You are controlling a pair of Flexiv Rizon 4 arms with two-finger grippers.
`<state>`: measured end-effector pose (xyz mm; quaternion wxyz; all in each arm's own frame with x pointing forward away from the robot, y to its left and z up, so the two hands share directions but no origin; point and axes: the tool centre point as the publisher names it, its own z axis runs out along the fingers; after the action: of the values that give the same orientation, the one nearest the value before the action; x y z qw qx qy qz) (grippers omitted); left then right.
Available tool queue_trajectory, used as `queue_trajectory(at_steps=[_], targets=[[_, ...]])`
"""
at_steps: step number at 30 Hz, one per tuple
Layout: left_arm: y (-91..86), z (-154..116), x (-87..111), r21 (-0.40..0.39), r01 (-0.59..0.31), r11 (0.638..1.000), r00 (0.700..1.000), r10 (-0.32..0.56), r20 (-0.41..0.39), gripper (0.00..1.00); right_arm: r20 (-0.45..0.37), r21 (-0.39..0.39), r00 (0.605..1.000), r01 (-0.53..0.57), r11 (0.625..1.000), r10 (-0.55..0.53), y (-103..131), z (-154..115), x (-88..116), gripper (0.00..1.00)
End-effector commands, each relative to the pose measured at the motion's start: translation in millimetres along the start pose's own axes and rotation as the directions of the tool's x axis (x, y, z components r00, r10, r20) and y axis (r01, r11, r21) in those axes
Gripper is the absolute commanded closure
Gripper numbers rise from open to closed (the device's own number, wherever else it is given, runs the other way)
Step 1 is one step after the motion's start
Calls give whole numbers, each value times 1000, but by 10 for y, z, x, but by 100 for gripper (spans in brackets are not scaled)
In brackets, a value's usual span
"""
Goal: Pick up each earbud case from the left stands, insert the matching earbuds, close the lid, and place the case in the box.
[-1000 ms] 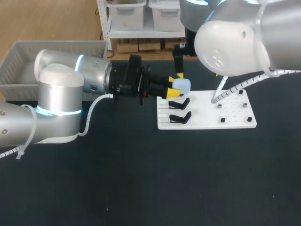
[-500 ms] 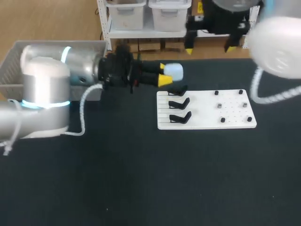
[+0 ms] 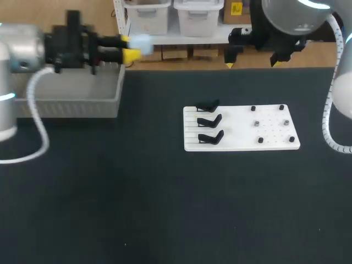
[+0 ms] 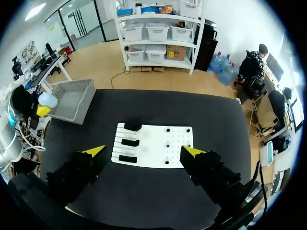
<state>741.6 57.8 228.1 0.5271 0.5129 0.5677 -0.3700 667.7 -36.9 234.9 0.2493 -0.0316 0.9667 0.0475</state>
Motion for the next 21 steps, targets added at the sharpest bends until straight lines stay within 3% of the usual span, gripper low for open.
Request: queue_trajectory(at_steps=[1, 4, 7, 14, 21], targets=[[193, -791, 163, -302, 44, 952, 972, -110, -205, 100, 30, 0, 1000, -1, 1000, 1, -8, 4, 24, 0], [448, -1077, 419, -371, 54, 927, 939, -174, -297, 100, 30, 0, 1000, -1, 1000, 1, -8, 4, 24, 0], [667, -1255, 647, -395, 82, 915, 924, -218, -314, 100, 30, 0, 1000, -1, 1000, 1, -8, 4, 24, 0], [1100, -1557, 1059, -365, 90, 927, 892, -238, -384, 100, 30, 0, 1000, -1, 1000, 1, -8, 4, 24, 0], [1328, -1708, 1268, -293, 96, 951, 882, -218, -418, 100, 30, 0, 1000, -1, 1000, 1, -8, 4, 24, 0]])
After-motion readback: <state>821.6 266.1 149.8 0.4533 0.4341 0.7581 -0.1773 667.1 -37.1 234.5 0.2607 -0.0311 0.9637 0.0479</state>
